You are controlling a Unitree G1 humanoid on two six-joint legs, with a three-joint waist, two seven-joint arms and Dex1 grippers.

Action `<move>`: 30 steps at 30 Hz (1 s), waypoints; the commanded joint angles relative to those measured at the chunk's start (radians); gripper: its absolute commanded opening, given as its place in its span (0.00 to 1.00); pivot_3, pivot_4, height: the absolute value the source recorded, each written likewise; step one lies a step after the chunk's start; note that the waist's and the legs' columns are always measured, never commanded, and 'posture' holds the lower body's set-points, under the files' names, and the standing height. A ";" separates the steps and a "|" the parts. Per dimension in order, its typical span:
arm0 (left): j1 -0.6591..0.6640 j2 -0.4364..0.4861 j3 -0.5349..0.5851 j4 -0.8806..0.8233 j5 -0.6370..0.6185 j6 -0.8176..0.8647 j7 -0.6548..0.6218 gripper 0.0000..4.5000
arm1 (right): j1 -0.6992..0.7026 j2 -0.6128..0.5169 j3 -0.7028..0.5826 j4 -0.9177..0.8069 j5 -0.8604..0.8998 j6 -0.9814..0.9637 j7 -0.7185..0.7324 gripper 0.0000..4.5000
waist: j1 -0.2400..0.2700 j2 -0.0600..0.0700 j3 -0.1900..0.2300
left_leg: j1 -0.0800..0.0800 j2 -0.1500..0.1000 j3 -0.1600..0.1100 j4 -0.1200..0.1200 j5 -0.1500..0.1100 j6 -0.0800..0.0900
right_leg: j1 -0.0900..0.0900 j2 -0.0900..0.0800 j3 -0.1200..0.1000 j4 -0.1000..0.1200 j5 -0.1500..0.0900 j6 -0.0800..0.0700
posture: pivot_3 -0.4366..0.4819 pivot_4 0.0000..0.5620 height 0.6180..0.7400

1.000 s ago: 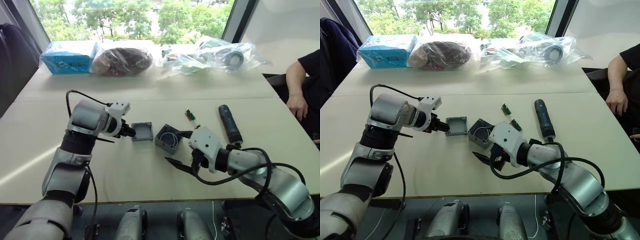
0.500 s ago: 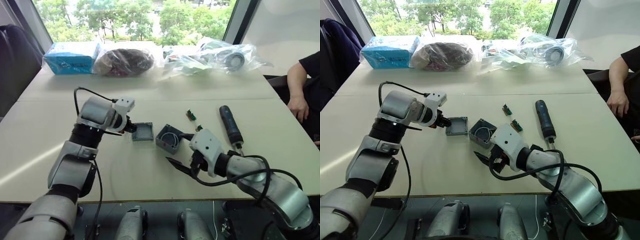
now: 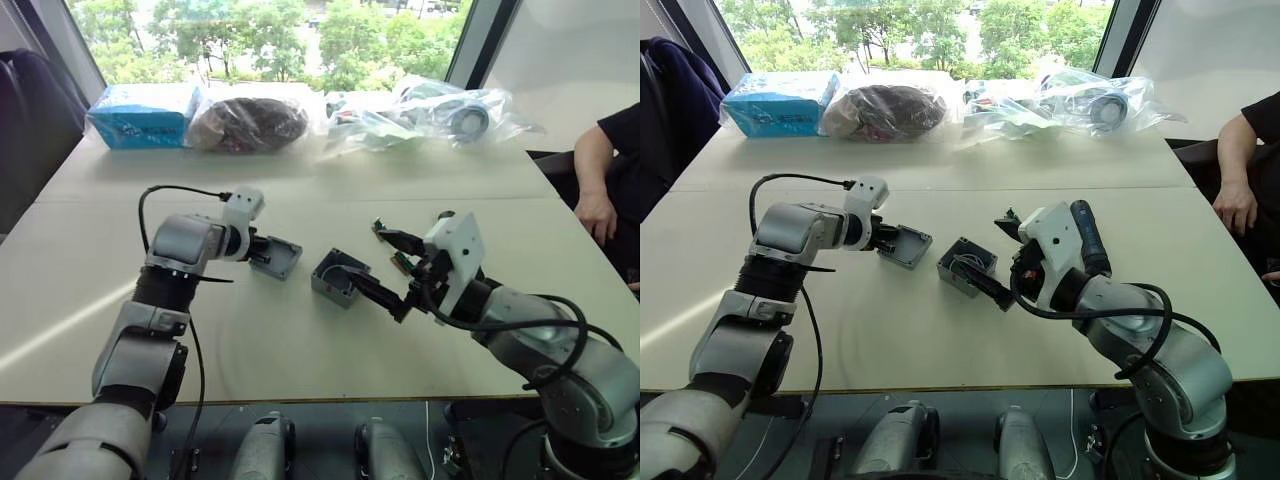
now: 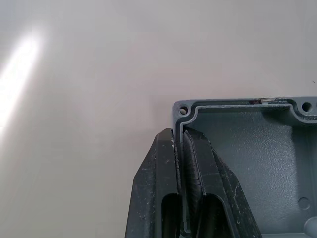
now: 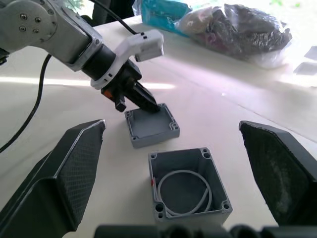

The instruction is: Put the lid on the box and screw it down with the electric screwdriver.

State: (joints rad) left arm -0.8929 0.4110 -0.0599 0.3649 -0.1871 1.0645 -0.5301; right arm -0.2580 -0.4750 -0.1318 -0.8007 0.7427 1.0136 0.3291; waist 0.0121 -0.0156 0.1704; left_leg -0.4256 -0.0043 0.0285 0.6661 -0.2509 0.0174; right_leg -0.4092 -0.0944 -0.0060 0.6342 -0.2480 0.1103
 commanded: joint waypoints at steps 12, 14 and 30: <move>-0.043 -0.211 0.135 -0.189 -0.128 -0.484 -0.005 0.02 | -0.402 0.237 -0.187 0.516 0.210 0.099 -0.238 1.00 | -0.004 -0.001 0.001 | -0.002 -0.004 0.005 -0.003 0.001 -0.001 | -0.003 -0.003 0.001 -0.003 0.004 0.000 | 0.48 0.27 1.00; -0.041 -0.219 0.123 -0.192 -0.126 -0.495 -0.005 0.02 | -0.412 0.236 -0.188 0.527 0.219 0.099 -0.242 1.00 | -0.007 -0.001 0.001 | -0.002 -0.003 0.005 -0.003 0.001 -0.001 | -0.003 -0.002 0.001 -0.003 0.004 0.000 | 0.48 0.27 1.00; -0.029 -0.232 0.109 -0.217 -0.155 -0.477 -0.019 0.00 | -0.405 0.235 -0.194 0.532 0.249 0.075 -0.283 0.36 | -0.023 -0.001 0.001 | -0.002 -0.001 0.003 -0.003 0.001 -0.001 | -0.003 0.001 0.000 -0.002 0.004 0.001 | 0.48 0.27 1.00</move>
State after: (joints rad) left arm -0.9102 0.1766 0.0471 0.2005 -0.3184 0.6001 -0.5402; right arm -0.6495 -0.2380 -0.3047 -0.2483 0.9854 1.1123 0.0536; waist -0.0114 -0.0163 0.1712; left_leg -0.4278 -0.0051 0.0318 0.6631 -0.2503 0.0169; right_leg -0.4119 -0.0930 -0.0055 0.6317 -0.2440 0.1114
